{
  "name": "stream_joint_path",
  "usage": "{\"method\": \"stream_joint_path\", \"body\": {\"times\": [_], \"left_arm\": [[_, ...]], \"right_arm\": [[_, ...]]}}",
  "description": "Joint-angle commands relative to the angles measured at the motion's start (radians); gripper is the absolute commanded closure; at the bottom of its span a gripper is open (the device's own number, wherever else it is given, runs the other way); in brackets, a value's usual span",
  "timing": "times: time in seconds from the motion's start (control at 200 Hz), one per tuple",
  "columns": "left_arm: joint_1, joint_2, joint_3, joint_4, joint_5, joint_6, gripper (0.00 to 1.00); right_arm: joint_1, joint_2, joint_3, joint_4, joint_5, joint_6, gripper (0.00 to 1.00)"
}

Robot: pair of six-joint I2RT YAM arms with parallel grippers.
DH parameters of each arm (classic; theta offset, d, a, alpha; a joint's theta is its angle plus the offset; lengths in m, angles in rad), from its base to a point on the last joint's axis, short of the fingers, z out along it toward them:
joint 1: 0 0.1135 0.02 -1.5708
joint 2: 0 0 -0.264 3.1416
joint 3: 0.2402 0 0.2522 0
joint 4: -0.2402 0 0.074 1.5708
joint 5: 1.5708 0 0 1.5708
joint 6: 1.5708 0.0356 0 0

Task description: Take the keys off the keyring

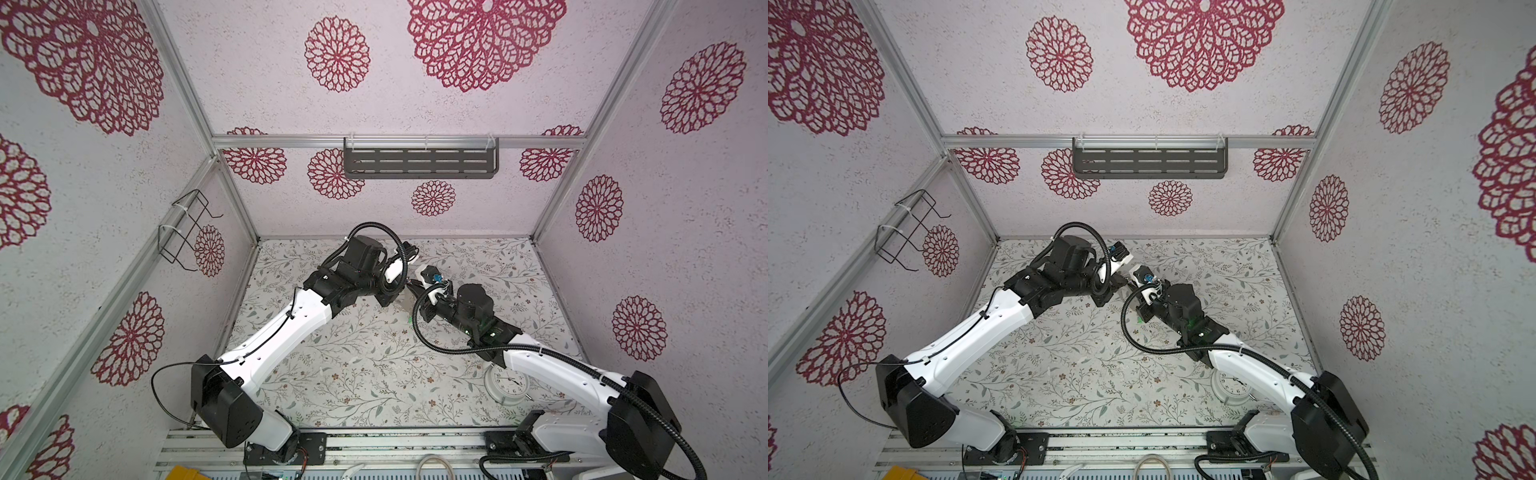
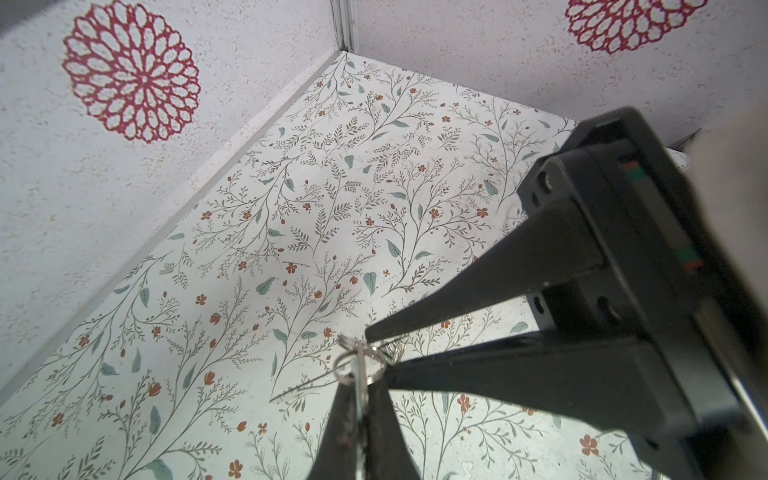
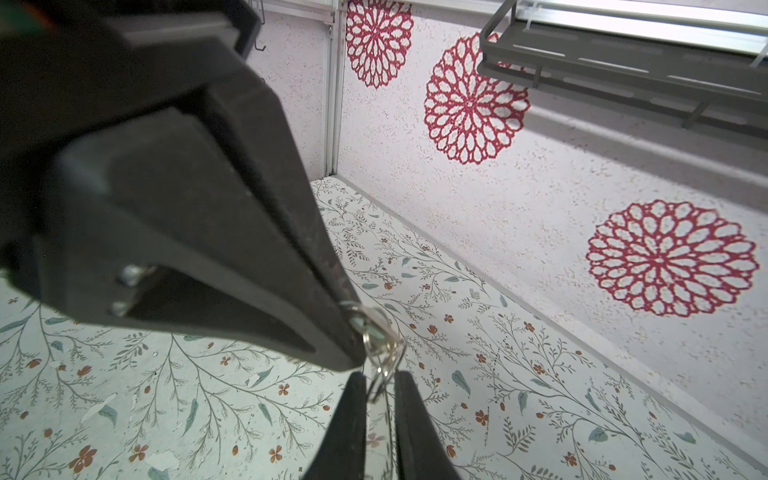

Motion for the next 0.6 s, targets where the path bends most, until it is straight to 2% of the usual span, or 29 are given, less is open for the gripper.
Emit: {"method": "stream_joint_path", "body": {"times": [0.0,0.105,0.245,0.59], "left_arm": [[-0.012,0.007,0.039,0.007,0.01,-0.008,1.0],[-0.014,0.007,0.04,0.005,0.008,-0.008,1.0],[-0.015,0.005,0.041,-0.001,0.005,-0.008,1.0],[-0.014,0.003,0.05,-0.036,-0.011,0.017,1.0]], "right_arm": [[0.003,-0.019,0.023,0.041,0.026,0.022,0.79],[0.003,-0.015,0.025,0.044,0.026,0.023,0.78],[0.003,-0.012,0.026,0.039,0.025,0.019,0.82],[0.003,-0.042,-0.015,0.075,0.009,-0.005,0.97]]}}
